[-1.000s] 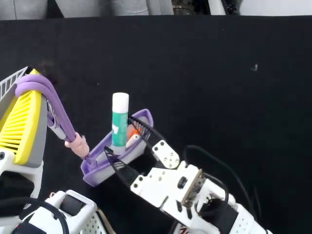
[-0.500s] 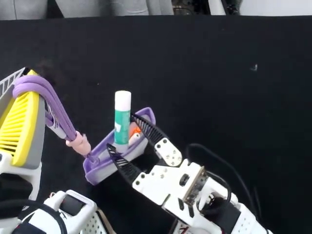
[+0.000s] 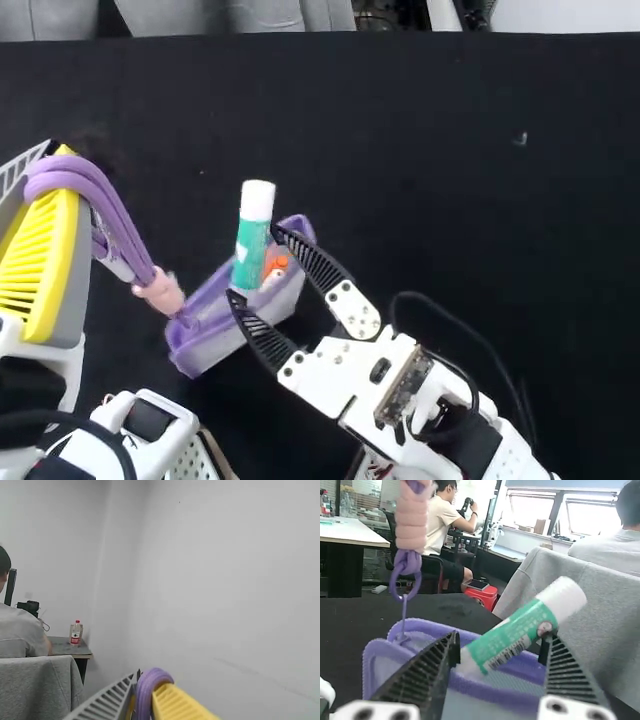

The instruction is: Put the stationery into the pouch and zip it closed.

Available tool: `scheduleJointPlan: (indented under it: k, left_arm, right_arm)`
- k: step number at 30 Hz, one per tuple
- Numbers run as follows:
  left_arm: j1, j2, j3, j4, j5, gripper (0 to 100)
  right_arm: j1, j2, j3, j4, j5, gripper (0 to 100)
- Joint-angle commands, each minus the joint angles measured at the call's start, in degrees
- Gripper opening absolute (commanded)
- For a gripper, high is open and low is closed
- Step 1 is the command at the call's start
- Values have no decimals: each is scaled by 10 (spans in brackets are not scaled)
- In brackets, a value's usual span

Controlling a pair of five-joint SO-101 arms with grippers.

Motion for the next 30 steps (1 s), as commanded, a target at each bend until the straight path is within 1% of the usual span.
scheduleJointPlan:
  k: [1, 7, 12, 21, 30]
  left_arm:
    - [-2, -4, -3, -2, 5, 29]
    - [-2, -42, 3, -2, 5, 29]
    - [-2, -60, 3, -2, 5, 29]
    - [-2, -64, 3, -2, 5, 29]
    - [-2, -57, 5, -5, 5, 29]
  right_arm:
    - [7, 13, -37, 4, 7, 258]
    - [8, 13, -38, 1, 8, 258]
    - [38, 12, -42, -1, 4, 258]
    - [84, 13, -126, 41, 4, 258]
    - [123, 13, -143, 51, 8, 258]
